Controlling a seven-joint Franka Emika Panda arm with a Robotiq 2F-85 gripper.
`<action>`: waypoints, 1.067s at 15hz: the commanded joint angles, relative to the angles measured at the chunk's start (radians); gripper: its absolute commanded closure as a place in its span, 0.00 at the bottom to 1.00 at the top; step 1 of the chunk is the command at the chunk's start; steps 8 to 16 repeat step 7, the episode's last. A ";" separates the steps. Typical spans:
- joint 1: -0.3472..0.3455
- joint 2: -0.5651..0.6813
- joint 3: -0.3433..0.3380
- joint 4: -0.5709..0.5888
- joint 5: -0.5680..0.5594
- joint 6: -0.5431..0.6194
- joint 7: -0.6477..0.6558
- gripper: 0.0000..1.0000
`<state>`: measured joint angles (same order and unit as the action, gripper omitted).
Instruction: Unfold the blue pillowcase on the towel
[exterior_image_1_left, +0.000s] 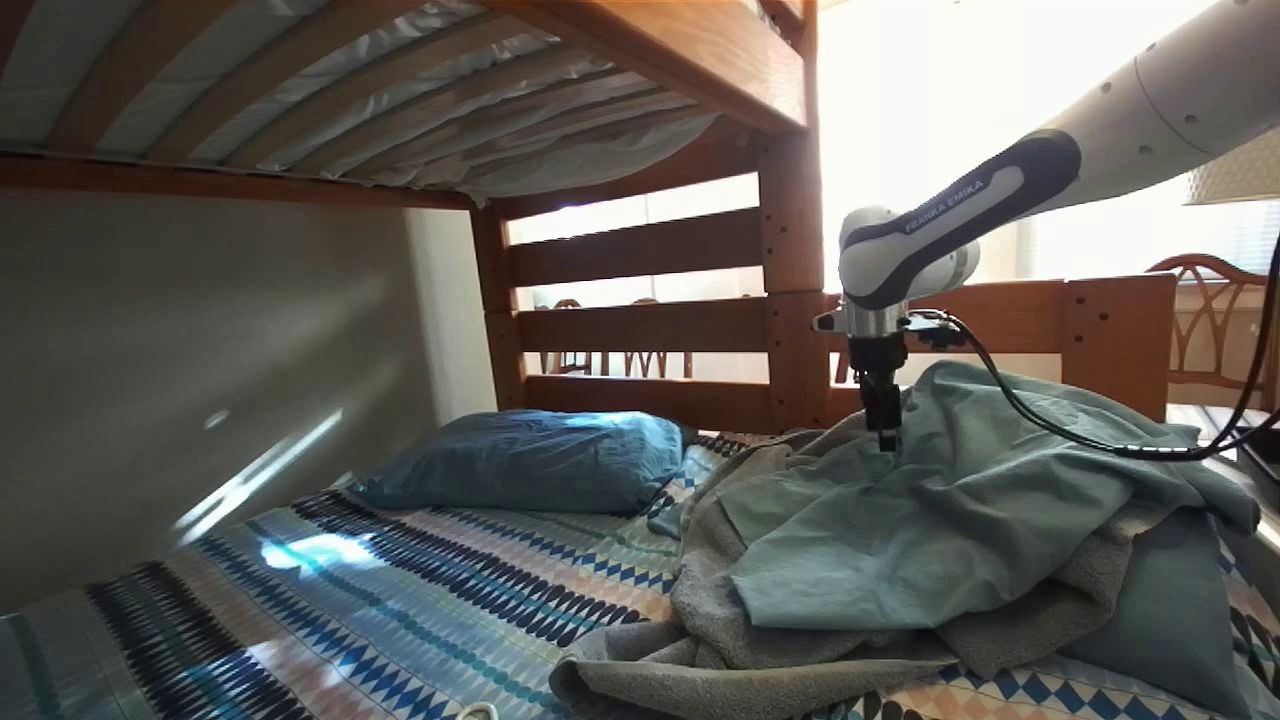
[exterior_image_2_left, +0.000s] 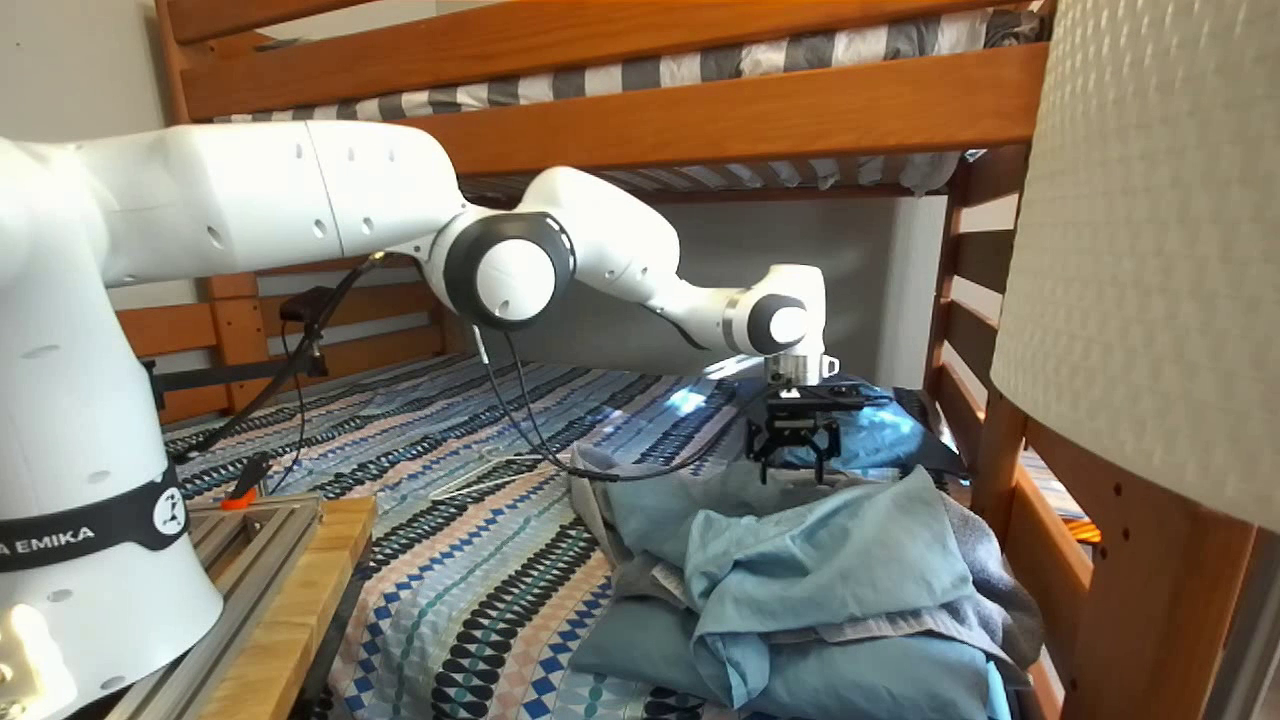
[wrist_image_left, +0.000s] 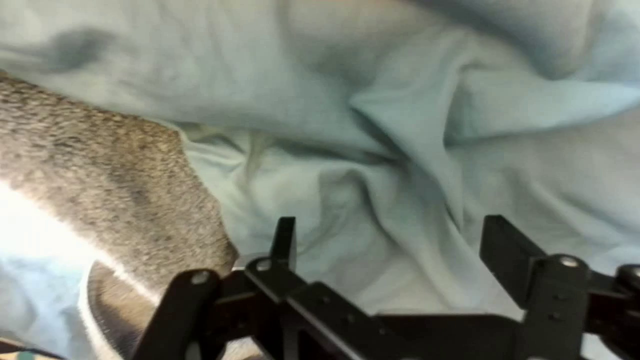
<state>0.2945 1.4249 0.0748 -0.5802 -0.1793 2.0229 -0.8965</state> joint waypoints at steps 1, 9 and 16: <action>-0.006 -0.060 -0.005 -0.017 0.019 0.056 0.160 0.00; -0.015 -0.080 -0.001 0.003 0.001 0.089 0.262 0.00; -0.015 -0.080 -0.001 0.003 0.001 0.089 0.262 0.00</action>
